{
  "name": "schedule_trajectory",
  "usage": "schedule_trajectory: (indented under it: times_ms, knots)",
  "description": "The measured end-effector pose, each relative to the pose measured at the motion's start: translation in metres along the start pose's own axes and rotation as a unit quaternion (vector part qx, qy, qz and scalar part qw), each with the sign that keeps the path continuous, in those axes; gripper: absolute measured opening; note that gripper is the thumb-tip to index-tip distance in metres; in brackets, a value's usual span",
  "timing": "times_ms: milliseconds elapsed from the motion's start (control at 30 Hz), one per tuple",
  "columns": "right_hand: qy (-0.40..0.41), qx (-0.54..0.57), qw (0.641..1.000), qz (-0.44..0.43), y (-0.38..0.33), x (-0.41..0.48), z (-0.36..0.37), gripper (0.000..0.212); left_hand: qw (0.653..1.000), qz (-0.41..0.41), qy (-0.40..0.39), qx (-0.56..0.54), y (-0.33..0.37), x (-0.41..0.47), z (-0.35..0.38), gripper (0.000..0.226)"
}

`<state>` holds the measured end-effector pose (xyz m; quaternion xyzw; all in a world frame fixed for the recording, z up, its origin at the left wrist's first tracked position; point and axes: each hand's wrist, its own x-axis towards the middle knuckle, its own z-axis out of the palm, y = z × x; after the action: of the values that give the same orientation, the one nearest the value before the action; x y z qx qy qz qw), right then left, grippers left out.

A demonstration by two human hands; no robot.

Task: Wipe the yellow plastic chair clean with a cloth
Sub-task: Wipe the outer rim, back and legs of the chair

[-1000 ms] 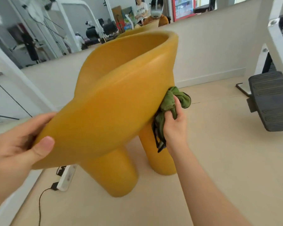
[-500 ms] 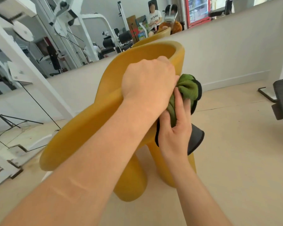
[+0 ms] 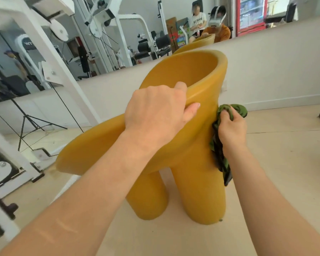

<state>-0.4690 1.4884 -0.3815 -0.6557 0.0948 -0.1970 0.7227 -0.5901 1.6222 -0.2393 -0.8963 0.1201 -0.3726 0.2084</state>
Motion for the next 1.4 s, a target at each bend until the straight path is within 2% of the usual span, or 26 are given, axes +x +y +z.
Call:
schedule_trajectory:
  times_ms: [267, 400, 500, 567, 700, 800, 833, 900, 1000, 1067, 1167, 1267, 1333, 1400]
  knots:
    - [-0.029, -0.107, 0.993, 0.029, 0.012, -0.035, -0.009, 0.027, 0.997, 0.019, 0.057, -0.045, -0.053, -0.04, 0.007, 0.047]
    - [-0.013, -0.115, 0.993, -0.014, 0.013, -0.086, 0.004, 0.029, 0.994, 0.01, 0.058, -0.091, -0.09, -0.062, 0.014, 0.049]
    - [0.0, -0.064, 0.994, -0.093, 0.008, -0.141, 0.026, 0.031, 0.992, -0.001, 0.061, -0.112, -0.115, -0.077, 0.02, 0.049]
    - [-0.027, -0.025, 0.983, -0.179, 0.001, -0.179, 0.051, 0.035, 0.99, -0.017, 0.07, -0.118, -0.129, -0.084, 0.023, 0.048]
    - [-0.051, -0.036, 0.916, -0.396, -0.007, -0.217, 0.103, 0.045, 0.989, -0.035, 0.077, -0.123, -0.139, -0.089, 0.026, 0.05]
    - [-0.008, -0.149, 0.871, -0.469, 0.018, -0.186, 0.105, 0.059, 0.987, -0.038, 0.069, -0.143, -0.14, -0.089, 0.028, 0.051]
    - [0.002, -0.176, 0.871, -0.459, 0.029, -0.175, 0.097, 0.064, 0.986, -0.037, 0.069, -0.149, -0.14, -0.089, 0.029, 0.051]
    - [0.02, -0.182, 0.905, -0.383, 0.05, -0.157, 0.079, 0.066, 0.985, -0.036, 0.074, -0.15, -0.137, -0.088, 0.031, 0.051]
    - [0.035, -0.134, 0.981, -0.135, 0.078, -0.148, 0.06, 0.055, 0.986, -0.041, 0.093, -0.136, -0.132, -0.088, 0.03, 0.048]
    - [0.016, -0.132, 0.991, 0.019, 0.107, -0.155, 0.05, 0.047, 0.984, -0.049, 0.108, -0.132, -0.13, -0.088, 0.029, 0.046]
    - [-0.013, -0.146, 0.98, 0.135, 0.137, -0.175, 0.044, 0.046, 0.982, -0.063, 0.118, -0.133, -0.126, -0.087, 0.026, 0.047]
    - [0.018, -0.154, 0.976, 0.151, 0.13, -0.193, 0.053, 0.044, 0.985, -0.054, 0.102, -0.128, -0.132, -0.089, 0.026, 0.051]
    - [0.033, -0.123, 0.991, 0.045, 0.097, -0.208, 0.066, 0.044, 0.987, -0.045, 0.088, -0.126, -0.138, -0.089, 0.028, 0.054]
    - [0.006, -0.066, 0.992, -0.11, 0.051, -0.222, 0.086, 0.051, 0.987, -0.045, 0.083, -0.132, -0.138, -0.09, 0.03, 0.055]
